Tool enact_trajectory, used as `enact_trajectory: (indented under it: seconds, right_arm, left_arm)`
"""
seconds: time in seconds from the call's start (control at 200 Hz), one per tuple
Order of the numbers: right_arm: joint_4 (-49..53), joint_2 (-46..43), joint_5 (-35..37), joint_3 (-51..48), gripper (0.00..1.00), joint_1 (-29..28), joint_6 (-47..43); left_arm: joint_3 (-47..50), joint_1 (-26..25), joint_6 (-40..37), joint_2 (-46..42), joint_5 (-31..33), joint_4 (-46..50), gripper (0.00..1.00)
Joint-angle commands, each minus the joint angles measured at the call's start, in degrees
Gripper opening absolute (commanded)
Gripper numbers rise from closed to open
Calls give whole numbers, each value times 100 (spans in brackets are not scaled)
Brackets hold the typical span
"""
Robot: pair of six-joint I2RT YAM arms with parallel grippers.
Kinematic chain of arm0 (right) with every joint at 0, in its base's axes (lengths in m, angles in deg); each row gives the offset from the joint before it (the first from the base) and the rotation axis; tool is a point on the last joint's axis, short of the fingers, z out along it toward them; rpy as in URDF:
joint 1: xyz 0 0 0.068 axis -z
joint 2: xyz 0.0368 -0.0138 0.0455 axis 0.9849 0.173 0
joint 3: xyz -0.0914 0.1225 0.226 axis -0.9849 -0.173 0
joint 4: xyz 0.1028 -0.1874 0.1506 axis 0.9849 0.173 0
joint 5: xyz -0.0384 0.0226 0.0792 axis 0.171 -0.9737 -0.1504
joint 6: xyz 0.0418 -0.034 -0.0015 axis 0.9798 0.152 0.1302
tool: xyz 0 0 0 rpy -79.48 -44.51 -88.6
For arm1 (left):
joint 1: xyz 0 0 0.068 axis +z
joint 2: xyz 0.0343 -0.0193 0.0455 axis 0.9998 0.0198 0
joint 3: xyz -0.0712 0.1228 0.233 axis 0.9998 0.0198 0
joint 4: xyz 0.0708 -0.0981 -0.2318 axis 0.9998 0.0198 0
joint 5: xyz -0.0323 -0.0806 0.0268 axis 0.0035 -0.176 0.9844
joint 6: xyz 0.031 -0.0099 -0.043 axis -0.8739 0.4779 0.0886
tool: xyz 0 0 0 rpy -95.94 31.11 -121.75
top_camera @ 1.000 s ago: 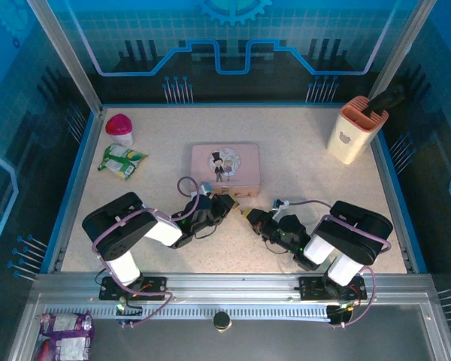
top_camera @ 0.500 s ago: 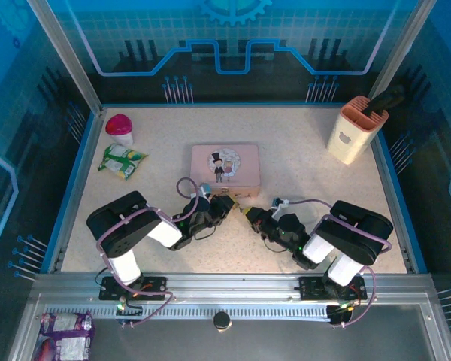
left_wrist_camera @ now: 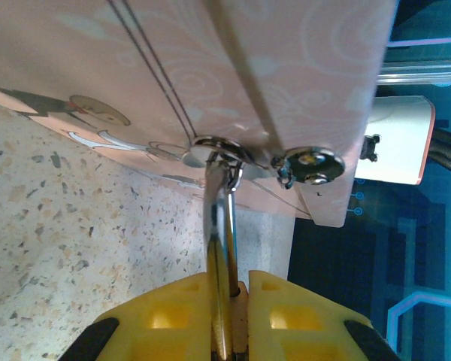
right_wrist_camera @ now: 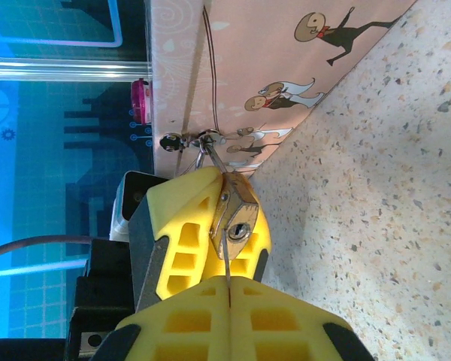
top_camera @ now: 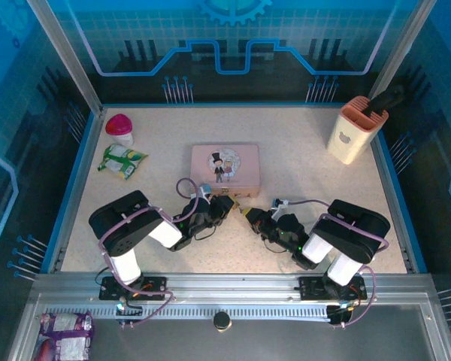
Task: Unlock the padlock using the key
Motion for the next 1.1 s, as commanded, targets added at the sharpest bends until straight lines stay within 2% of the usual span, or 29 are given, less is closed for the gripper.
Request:
enact_trajectory:
  seconds: [0.0, 0.345, 1.096]
  right_arm:
    - [-134, 73, 125, -34, 0, -57, -11]
    - [-134, -26, 146, -87, 0, -62, -30]
    - [-129, -94, 135, -58, 0, -75, -56]
  left_arm:
    - [9, 33, 38, 20, -77, -1019, 0]
    - [14, 66, 114, 94, -90, -1072, 0]
    - [-123, 87, 112, 204, -581, -1529, 0]
